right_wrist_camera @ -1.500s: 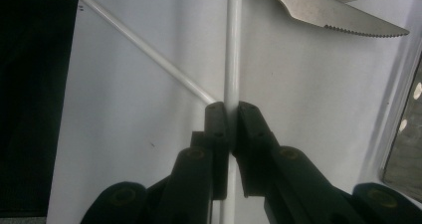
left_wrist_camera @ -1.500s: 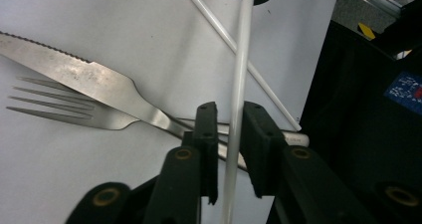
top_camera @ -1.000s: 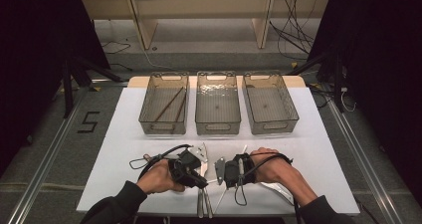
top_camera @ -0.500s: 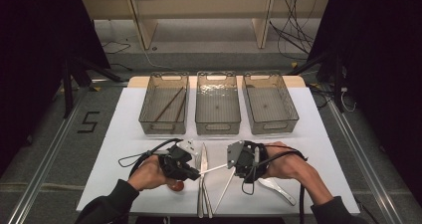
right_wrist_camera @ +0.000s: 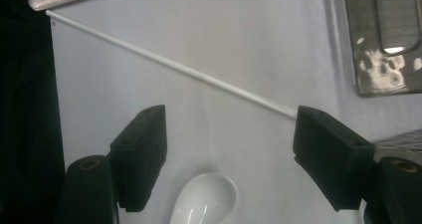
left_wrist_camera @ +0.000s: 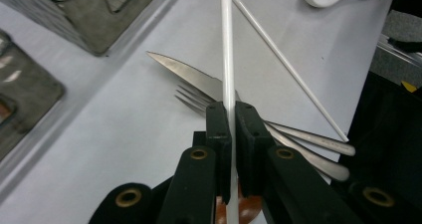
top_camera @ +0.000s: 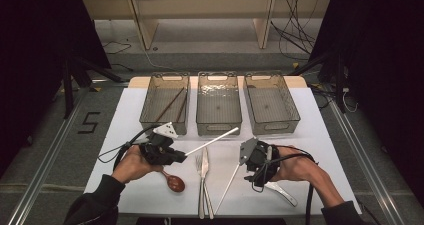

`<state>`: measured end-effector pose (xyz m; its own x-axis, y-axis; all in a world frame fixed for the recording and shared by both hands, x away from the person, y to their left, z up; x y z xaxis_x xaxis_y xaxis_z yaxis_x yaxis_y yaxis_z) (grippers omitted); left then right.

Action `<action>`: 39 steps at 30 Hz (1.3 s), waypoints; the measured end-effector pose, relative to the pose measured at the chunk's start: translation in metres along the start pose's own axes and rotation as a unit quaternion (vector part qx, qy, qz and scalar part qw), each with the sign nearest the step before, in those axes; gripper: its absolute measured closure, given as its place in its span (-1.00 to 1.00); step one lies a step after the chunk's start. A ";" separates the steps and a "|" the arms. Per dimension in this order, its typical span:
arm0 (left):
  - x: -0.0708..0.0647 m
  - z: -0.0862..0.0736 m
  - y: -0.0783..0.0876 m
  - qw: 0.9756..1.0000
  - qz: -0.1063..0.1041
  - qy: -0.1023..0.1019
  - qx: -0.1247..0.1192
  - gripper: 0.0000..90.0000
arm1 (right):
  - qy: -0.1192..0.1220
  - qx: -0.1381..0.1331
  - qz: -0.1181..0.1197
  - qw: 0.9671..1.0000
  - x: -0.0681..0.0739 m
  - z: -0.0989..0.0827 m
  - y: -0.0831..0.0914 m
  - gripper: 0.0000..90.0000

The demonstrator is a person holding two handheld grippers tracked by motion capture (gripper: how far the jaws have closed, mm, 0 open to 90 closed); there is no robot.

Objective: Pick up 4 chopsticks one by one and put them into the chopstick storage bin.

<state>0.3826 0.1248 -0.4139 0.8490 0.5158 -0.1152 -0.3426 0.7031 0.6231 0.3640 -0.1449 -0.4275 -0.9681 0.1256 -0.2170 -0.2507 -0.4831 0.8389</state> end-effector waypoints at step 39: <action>0.153 0.014 0.025 0.970 0.202 0.130 -0.037 0.90 | -0.015 0.029 0.011 0.999 0.009 -0.018 -0.017 -0.36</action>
<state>0.5089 0.2145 -0.4053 0.5129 0.8556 -0.0697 -0.6629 0.4463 0.6011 0.3594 -0.1514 -0.4526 -0.9726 0.1424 -0.1837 -0.2282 -0.4354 0.8708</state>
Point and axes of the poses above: each handheld gripper's, and its own axes: y roughly backward along the jaws, z roughly out of its top, x roughly to its left, the point moved 4 cm from there along -y, roughly forward along the jaws, and after that the axes turned 12 degrees about -x, right-handed, at the moved point
